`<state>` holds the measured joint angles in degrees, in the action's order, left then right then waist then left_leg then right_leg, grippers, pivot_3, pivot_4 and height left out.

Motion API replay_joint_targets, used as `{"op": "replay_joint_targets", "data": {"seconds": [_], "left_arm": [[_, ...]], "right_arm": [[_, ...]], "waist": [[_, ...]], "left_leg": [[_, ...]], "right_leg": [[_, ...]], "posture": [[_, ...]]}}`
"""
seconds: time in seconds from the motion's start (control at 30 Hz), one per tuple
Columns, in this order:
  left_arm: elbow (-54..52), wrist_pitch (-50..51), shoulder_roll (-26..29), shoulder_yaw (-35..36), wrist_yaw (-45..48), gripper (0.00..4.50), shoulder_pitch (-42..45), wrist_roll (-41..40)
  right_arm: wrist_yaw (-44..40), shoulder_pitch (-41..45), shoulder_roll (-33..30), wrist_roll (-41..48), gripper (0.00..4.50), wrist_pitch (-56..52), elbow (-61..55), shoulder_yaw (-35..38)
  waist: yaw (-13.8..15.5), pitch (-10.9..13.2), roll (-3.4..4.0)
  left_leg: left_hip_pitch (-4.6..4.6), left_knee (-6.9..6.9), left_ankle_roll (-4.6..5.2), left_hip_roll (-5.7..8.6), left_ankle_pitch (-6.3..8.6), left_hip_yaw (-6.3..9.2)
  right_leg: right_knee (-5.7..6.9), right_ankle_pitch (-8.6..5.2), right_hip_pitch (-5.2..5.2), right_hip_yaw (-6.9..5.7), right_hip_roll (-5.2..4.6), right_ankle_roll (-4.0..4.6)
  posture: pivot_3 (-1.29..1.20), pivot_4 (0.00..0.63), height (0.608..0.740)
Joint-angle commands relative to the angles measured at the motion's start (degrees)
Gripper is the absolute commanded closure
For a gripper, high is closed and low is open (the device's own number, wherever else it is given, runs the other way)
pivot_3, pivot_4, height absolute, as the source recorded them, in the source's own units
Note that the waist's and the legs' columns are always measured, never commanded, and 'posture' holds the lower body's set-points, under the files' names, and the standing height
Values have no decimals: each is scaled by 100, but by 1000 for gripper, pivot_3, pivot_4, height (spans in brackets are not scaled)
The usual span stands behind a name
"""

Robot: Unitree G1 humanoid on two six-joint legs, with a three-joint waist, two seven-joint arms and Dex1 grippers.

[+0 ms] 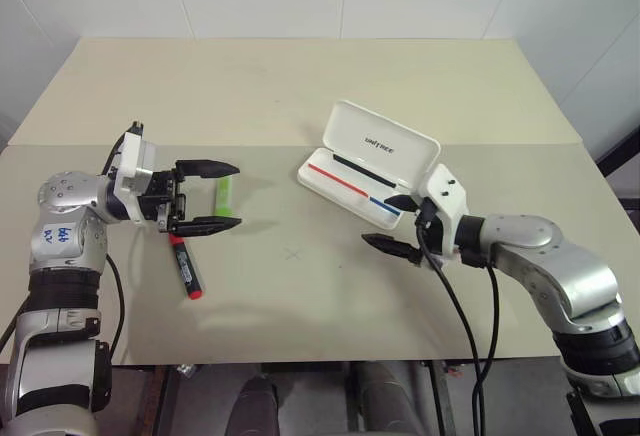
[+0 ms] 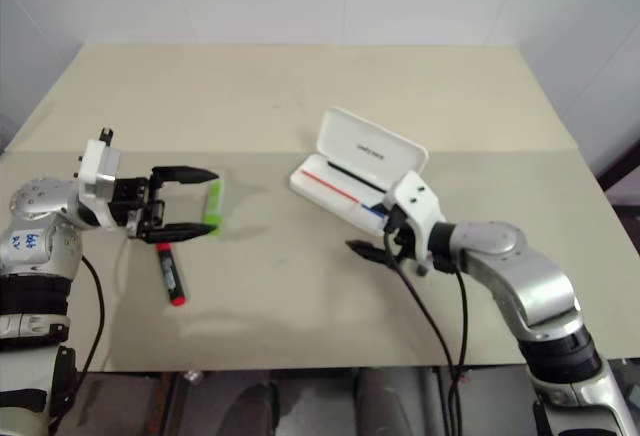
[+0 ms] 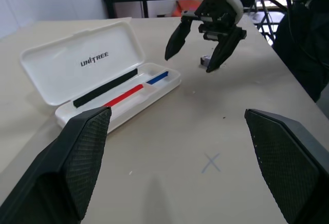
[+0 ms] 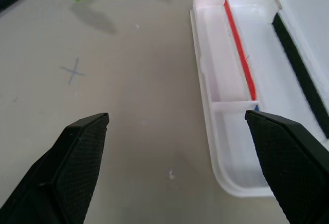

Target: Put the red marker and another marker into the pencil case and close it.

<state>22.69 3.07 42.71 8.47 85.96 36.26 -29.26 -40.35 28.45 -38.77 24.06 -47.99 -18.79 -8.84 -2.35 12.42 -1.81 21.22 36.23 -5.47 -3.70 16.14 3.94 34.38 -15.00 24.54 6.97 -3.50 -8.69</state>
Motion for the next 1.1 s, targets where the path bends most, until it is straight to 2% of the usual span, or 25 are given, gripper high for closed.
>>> {"op": "replay_joint_targets", "data": {"seconds": [0.03, 0.5, 0.8, 0.93, 1.03, 1.1], "left_arm": [[-129, -92, 74, 175, 185, 34, 54, -142], [-825, 168, 234, 450, -115, 34, -508, -182], [-875, 106, 164, 435, -199, 34, -536, -155], [-843, 53, 129, 424, -231, 34, -524, -139], [-842, 38, 129, 426, -242, 0, -524, -143], [-861, 27, 135, 443, -250, 0, -549, -151]], "right_arm": [[-34, 307, -30, -286, 0, 38, 404, -117], [-525, 864, 44, -600, 0, -63, 1008, -580], [-558, 898, 187, -691, 0, -8, 1023, -618], [-385, 973, 324, -987, 0, -13, 1445, -823], [-321, 1051, 382, -1170, 610, -19, 1696, -885], [-316, 1079, 401, -1246, 1354, 11, 1786, -897]], "waist": [[18, 0, 0], [-2, 0, 0], [-80, 0, 0], [-88, 0, 0], [-100, -1, -1], [-101, -2, -3]], "left_leg": [[2, 0, 0, 0, 0, 0], [2, -7, 2, -2, 1, 0], [2, -13, 2, -2, 1, 1], [2, -12, 2, -2, 1, 1], [0, -6, 2, -2, 1, 0], [0, -3, 1, -2, 0, 0]], "right_leg": [[-2, 1, 1, 0, 0, -1], [-1, 6, 4, -5, 0, -16], [-2, 7, 5, -6, 0, -18], [-2, 7, 5, -6, 0, -18], [-1, 7, 3, -5, -1, -17], [1, 8, 2, -5, 0, -13]], "posture": [[0, 150, 740], [0, 150, 740], [0, 150, 740], [0, 150, 740], [0, 150, 740], [0, 150, 740]]}}
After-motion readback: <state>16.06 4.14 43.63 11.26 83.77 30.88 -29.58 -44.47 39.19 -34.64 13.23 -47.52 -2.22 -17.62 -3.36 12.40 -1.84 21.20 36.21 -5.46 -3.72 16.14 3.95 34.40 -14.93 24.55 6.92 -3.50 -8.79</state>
